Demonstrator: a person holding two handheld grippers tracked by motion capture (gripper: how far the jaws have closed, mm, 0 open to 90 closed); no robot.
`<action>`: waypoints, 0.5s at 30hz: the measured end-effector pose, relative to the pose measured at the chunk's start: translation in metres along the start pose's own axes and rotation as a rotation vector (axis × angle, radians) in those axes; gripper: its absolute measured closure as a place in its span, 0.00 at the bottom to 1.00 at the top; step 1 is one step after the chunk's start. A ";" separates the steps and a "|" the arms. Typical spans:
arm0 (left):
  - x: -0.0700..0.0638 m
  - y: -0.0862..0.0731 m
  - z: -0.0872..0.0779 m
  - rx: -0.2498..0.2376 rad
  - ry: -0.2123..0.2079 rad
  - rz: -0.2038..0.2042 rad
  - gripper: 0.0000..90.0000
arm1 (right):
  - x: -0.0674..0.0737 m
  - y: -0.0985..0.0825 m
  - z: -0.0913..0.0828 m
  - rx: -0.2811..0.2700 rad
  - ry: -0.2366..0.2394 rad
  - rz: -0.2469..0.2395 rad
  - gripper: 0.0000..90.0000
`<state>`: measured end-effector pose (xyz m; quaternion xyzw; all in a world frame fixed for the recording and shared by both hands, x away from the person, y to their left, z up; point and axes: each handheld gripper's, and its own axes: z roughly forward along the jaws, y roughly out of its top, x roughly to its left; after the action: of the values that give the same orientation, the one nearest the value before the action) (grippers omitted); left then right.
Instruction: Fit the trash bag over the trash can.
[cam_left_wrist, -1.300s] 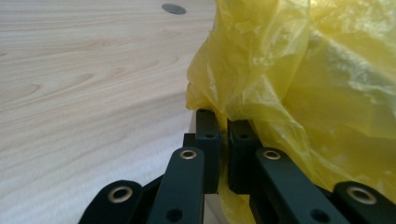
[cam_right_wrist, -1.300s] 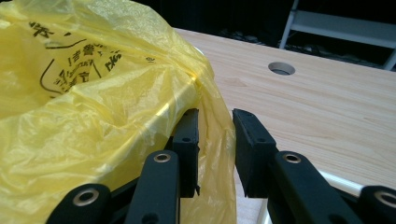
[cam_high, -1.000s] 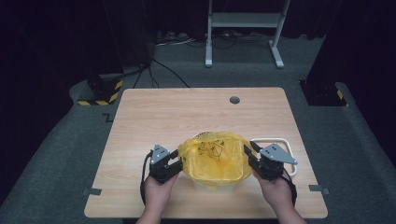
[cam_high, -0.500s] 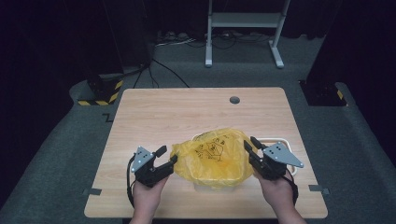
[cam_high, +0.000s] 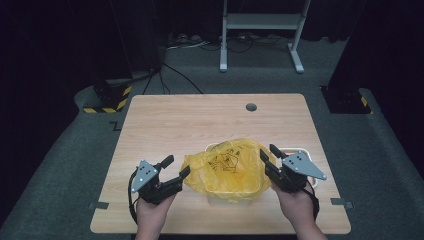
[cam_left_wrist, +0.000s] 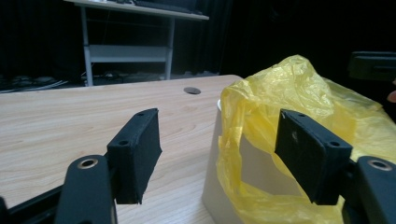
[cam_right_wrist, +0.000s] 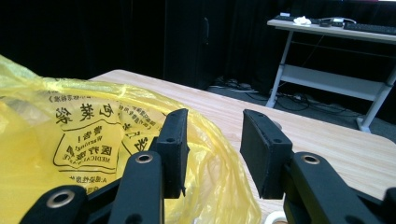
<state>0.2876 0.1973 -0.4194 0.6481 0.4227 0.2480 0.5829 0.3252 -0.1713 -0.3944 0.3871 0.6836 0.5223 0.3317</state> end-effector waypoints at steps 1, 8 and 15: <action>-0.001 0.000 -0.002 0.000 0.003 -0.006 0.34 | 0.000 0.000 0.000 0.002 0.000 0.002 0.68; -0.006 0.001 -0.014 -0.007 0.012 0.002 0.34 | -0.002 0.001 -0.002 0.004 -0.010 0.006 0.68; -0.027 0.028 -0.001 -0.053 -0.098 0.033 0.33 | -0.002 0.002 0.009 0.027 -0.010 -0.004 0.69</action>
<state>0.2803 0.1761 -0.3877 0.6507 0.3763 0.2364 0.6157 0.3344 -0.1682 -0.3947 0.3926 0.6896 0.5106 0.3310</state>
